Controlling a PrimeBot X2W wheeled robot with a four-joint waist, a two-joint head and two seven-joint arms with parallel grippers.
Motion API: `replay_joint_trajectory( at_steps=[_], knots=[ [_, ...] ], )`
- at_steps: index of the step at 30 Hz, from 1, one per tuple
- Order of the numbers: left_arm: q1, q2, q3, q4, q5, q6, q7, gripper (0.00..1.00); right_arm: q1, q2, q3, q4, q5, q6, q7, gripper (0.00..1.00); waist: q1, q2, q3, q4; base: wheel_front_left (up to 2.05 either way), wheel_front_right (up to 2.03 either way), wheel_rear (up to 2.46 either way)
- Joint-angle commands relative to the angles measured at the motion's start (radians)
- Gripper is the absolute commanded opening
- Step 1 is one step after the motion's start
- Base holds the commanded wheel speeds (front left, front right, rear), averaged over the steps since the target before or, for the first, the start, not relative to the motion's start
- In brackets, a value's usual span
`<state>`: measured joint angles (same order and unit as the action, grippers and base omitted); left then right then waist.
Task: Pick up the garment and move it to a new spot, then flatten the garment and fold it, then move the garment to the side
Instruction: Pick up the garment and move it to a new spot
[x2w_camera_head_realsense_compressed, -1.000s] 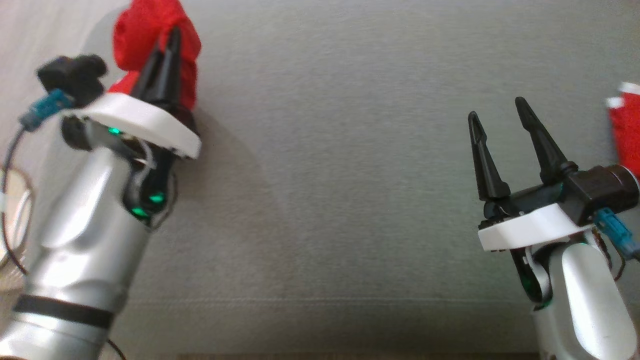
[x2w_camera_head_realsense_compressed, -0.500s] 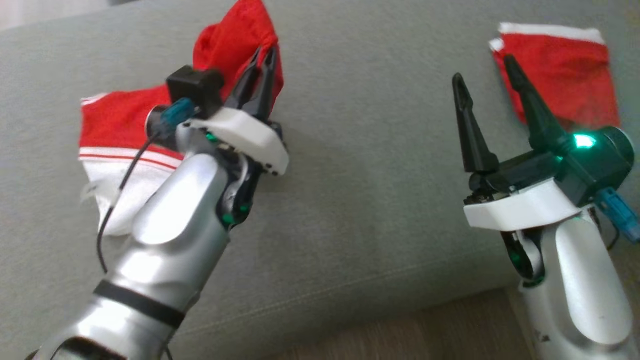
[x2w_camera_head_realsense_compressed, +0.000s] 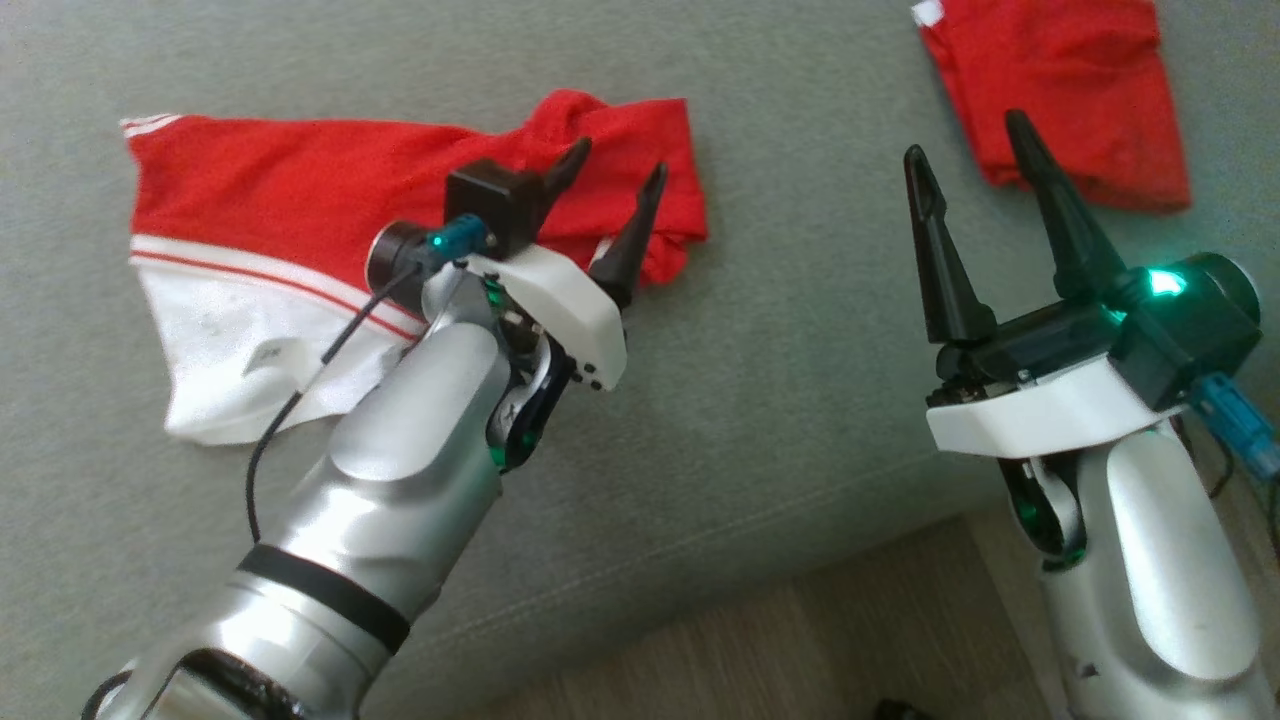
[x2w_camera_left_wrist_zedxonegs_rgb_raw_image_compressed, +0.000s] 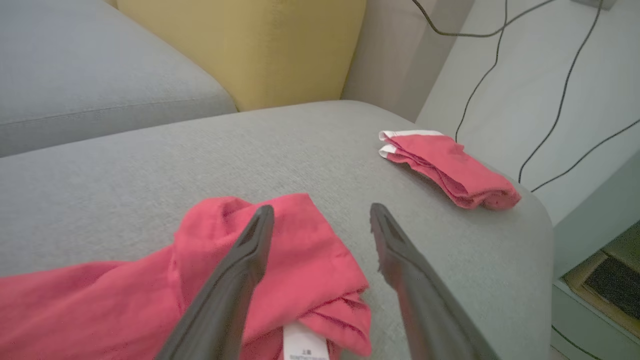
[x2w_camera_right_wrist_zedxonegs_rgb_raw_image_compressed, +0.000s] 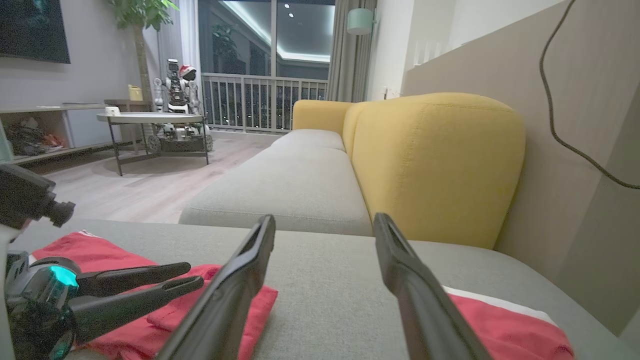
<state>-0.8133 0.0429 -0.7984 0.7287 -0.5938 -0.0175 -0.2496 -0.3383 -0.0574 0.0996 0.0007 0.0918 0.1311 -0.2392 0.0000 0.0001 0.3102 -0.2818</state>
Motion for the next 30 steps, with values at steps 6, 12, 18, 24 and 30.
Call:
replay_joint_trajectory(
  at_steps=[6,12,18,24,30],
  knots=[
    [-0.022,0.009,0.133,-0.107,0.018,0.026,-0.012,1.0,-0.02,0.007,-0.004,-0.009,-0.021,0.0,-0.01,1.0,0.0,-0.0001,-0.075,0.109,0.0,0.0,0.0],
    [0.094,0.067,0.249,-0.221,0.111,0.046,-0.012,1.0,0.035,0.007,-0.028,0.019,-0.054,0.0,-0.001,1.0,0.0,-0.0001,-0.165,0.232,0.0,0.0,0.0],
    [0.333,0.154,0.373,-0.339,0.164,0.065,-0.012,1.0,0.133,0.007,-0.056,0.038,-0.048,0.0,-0.001,1.0,0.0,-0.0001,-0.248,0.324,0.0,0.0,0.0],
    [0.547,0.153,0.468,-0.428,0.177,0.069,-0.012,1.0,0.224,0.007,-0.076,0.057,-0.032,0.0,-0.007,1.0,0.0,-0.0001,-0.299,0.36,0.0,0.0,0.0],
    [0.676,0.105,0.541,-0.47,0.202,0.065,-0.012,1.0,0.256,0.007,-0.071,0.059,-0.022,0.0,-0.011,1.0,0.0,-0.0001,-0.317,0.36,0.0,0.0,0.0]
  ],
)
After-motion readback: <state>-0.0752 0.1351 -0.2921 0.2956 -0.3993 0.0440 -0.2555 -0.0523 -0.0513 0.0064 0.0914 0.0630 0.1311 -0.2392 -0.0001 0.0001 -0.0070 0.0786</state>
